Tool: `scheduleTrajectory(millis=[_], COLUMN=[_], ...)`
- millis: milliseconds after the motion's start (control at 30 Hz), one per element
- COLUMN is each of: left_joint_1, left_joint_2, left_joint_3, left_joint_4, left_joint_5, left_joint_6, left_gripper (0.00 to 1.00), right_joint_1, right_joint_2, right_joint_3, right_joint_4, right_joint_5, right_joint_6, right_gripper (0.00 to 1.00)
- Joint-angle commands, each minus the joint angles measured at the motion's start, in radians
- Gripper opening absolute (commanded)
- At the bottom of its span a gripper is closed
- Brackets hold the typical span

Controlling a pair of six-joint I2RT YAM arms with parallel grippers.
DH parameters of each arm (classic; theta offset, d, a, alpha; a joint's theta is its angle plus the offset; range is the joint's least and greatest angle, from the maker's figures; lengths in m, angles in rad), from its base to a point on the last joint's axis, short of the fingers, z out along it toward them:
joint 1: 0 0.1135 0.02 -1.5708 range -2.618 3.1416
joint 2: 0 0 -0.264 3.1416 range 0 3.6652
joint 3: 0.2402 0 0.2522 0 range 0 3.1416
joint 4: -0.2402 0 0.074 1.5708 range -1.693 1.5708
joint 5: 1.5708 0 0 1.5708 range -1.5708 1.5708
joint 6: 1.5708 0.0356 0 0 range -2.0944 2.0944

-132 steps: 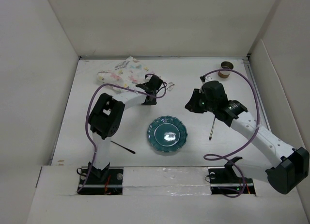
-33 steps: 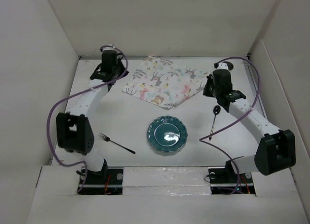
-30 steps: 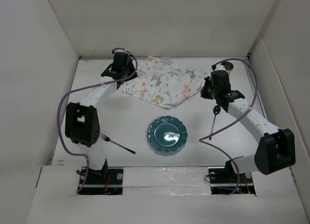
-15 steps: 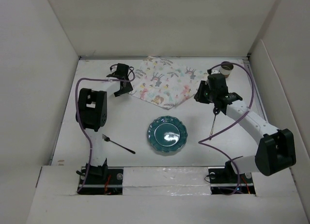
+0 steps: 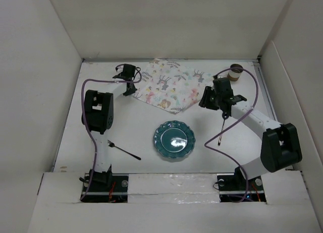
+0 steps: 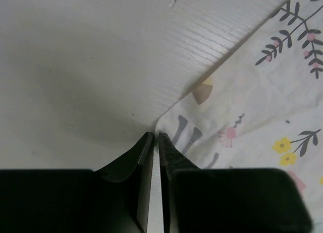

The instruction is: Set the dinner table for one person

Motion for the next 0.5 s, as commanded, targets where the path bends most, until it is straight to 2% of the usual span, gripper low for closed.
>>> scheduleTrajectory(millis=[0,33,67,167,233,467], left_joint_1=[-0.001,-0.001,-0.001,-0.001,-0.001,-0.001], left_joint_2=[0.007,0.007,-0.002,-0.08,-0.161,-0.229], left_joint_3=[0.031,0.037,0.045,0.02,-0.052,-0.055], left_joint_4=[0.003,0.004,0.01,0.076,0.157,0.141], left_joint_5=[-0.019,-0.025,-0.025,-0.011,-0.002,0.013], left_joint_6=[0.005,0.016,0.017,0.033,0.043,0.045], left_gripper=[0.05,0.0,0.0,0.0,0.0,0.0], right_joint_1=[-0.017,-0.017,-0.026,-0.026,-0.007,0.065], right_joint_2=[0.068,0.111,0.134,0.218,0.253,0.338], right_joint_3=[0.062,0.074,0.102,0.163,0.212,0.314], right_joint_4=[0.048,0.05,0.05,0.04,0.033,-0.05], right_joint_5=[-0.04,-0.054,-0.06,-0.092,-0.102,-0.05], right_joint_6=[0.017,0.018,0.02,0.028,0.026,0.035], right_gripper=[0.45,0.49,0.56,0.64,0.66,0.66])
